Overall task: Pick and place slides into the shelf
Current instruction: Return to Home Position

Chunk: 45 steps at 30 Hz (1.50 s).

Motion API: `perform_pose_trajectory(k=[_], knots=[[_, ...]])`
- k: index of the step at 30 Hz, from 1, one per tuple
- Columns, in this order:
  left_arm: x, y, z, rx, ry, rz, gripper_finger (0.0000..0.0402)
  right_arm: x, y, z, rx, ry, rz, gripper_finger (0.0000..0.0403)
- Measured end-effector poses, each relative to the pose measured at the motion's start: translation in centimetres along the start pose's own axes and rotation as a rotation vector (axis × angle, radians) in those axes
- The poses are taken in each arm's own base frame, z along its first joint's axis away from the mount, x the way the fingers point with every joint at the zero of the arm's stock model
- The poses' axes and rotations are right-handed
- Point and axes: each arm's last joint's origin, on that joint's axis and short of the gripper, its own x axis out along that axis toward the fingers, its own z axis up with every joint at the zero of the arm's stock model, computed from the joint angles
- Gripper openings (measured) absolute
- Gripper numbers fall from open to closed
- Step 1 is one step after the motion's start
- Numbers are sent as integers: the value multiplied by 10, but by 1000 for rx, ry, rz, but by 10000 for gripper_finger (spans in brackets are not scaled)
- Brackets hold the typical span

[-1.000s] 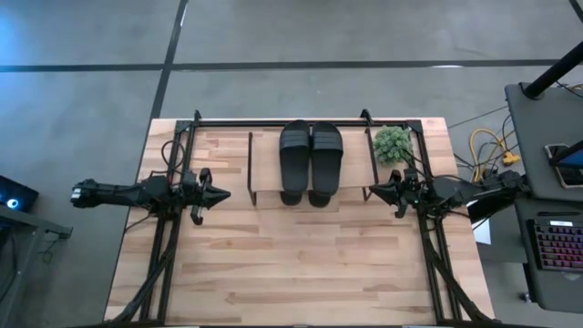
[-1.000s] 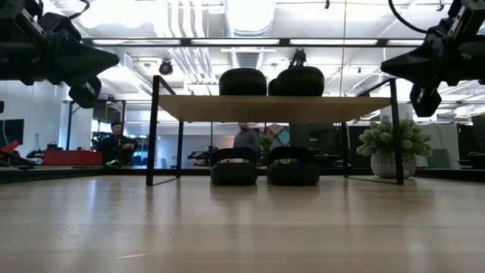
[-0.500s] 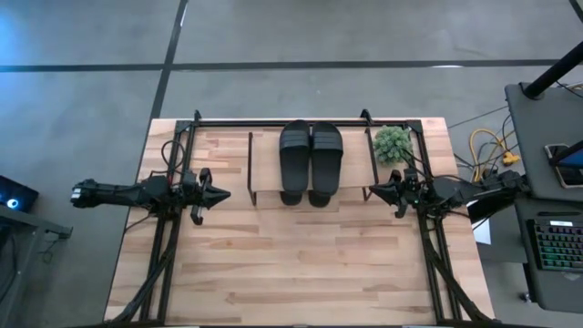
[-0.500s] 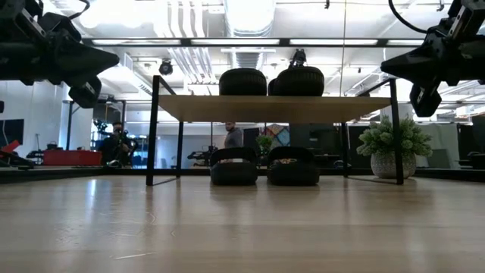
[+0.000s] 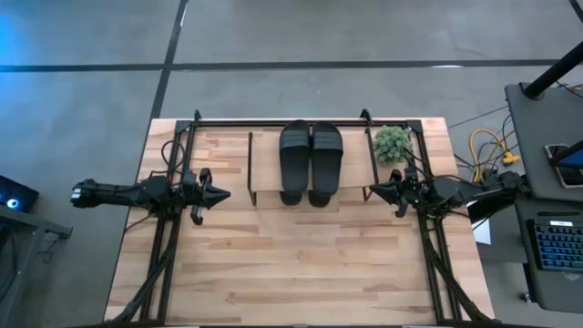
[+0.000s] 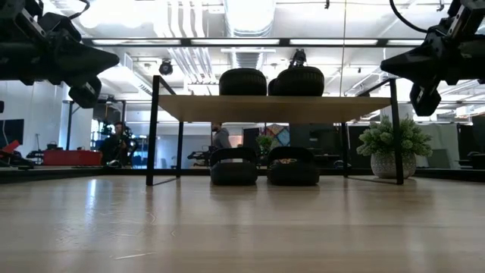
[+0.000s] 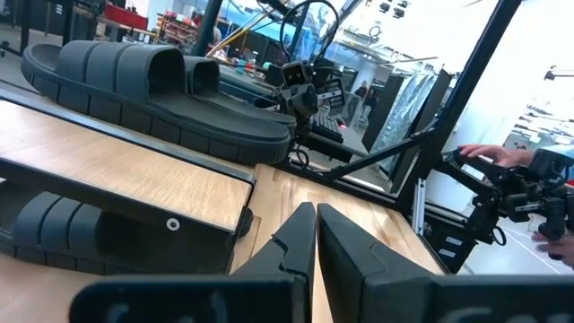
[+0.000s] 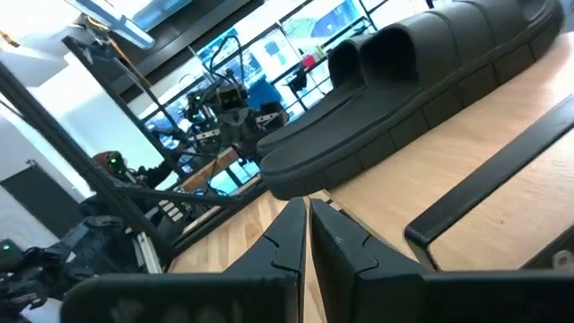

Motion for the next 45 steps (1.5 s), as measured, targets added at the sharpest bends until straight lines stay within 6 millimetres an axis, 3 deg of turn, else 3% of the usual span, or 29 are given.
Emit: perform_pose_trajectory(k=[5,13,45], knots=[[0,0,0,0,-1,0,1,1,-5,3,45,-12,-12,13],[0,0,0,0,-1,0,1,1,-2,7,-44,90,238,13],[0,0,0,10,0,0,1,1,-3,7,43,95,218,13]])
